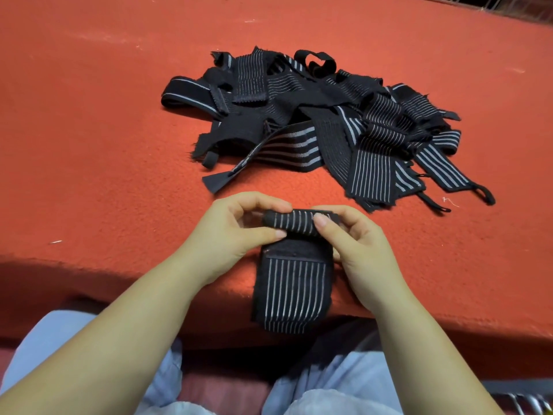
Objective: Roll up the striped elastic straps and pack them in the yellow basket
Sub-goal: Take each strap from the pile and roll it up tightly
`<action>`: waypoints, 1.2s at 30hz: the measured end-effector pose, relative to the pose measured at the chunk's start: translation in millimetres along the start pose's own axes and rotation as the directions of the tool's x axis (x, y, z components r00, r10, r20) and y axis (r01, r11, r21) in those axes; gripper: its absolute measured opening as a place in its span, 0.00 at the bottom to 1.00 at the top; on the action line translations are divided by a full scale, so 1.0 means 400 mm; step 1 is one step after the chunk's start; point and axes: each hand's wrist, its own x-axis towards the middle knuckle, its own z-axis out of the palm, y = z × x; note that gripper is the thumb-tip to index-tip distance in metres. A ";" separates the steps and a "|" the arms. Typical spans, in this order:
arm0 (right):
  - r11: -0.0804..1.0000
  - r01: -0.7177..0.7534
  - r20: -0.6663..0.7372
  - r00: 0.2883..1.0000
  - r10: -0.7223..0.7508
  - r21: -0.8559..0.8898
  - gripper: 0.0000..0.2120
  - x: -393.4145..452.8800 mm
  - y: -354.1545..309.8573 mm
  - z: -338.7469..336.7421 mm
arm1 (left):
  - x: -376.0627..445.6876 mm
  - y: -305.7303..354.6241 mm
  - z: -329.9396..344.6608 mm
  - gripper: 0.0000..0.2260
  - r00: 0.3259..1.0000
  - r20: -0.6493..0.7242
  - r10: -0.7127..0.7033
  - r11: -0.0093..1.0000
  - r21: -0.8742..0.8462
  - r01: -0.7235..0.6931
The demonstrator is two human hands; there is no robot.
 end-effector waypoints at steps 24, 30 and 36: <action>0.991 0.085 0.051 0.995 -0.080 -0.101 0.09 -0.005 0.021 0.023 | 0.005 0.002 0.010 0.14 1.000 0.026 0.002 1.000 0.019 -0.002; 0.978 0.127 -0.059 0.989 -0.139 -0.166 0.15 -0.042 -0.016 0.038 | -0.051 0.034 0.045 0.15 0.998 0.057 0.020 0.998 0.053 -0.023; 0.919 -0.175 -0.149 0.959 0.240 0.354 0.25 -0.113 -0.056 0.066 | -0.130 0.097 0.120 0.21 0.921 0.099 0.377 0.773 0.514 -0.372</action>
